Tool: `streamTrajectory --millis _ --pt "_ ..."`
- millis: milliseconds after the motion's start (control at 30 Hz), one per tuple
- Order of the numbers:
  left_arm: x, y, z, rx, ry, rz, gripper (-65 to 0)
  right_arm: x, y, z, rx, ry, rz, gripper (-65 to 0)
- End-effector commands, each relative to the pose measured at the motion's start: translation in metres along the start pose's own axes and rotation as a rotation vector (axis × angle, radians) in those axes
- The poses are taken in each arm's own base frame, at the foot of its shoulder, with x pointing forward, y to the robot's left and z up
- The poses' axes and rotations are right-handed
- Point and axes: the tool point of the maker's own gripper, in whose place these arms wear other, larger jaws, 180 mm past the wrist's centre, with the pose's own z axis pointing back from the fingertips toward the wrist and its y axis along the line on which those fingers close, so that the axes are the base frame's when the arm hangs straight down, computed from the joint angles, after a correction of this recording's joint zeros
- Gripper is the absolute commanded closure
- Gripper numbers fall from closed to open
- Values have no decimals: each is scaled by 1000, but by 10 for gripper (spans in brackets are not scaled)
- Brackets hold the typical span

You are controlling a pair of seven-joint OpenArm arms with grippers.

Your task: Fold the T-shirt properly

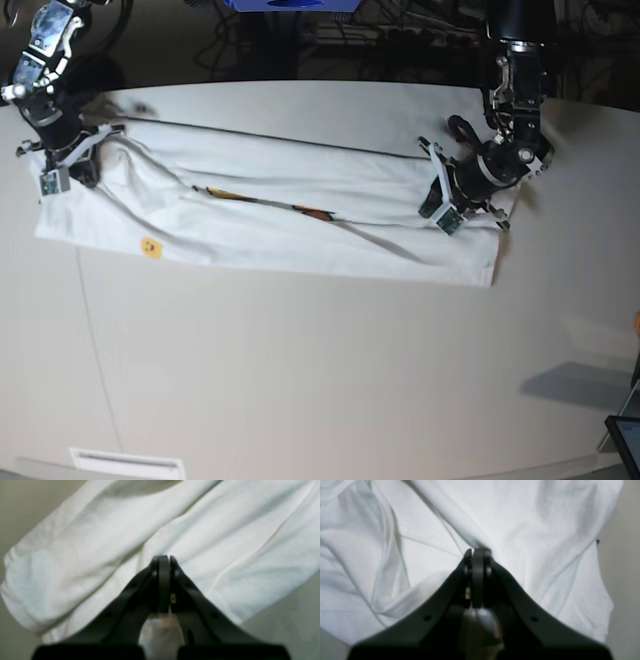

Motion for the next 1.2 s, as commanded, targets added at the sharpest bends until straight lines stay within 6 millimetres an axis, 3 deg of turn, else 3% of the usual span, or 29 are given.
streamTrajectory --millis 0,133,400,900,1167 --pt "-35 12 6 51 169 -50 0 -36 -5 6 -23 170 46 -1" --pt "-20 13 16 74 129 -77 0 -33 -7 7 -29 164 56 -1" --pt "3 22 31 129 128 -135 0 -5 -7 19 -65 132 112 -3" --pt "-1 33 39 145 150 -168 0 23 -8 40 -113 83 178 -3" --pt "47 19 57 182 15 -214 0 47 -9 44 -137 39 211 -3"
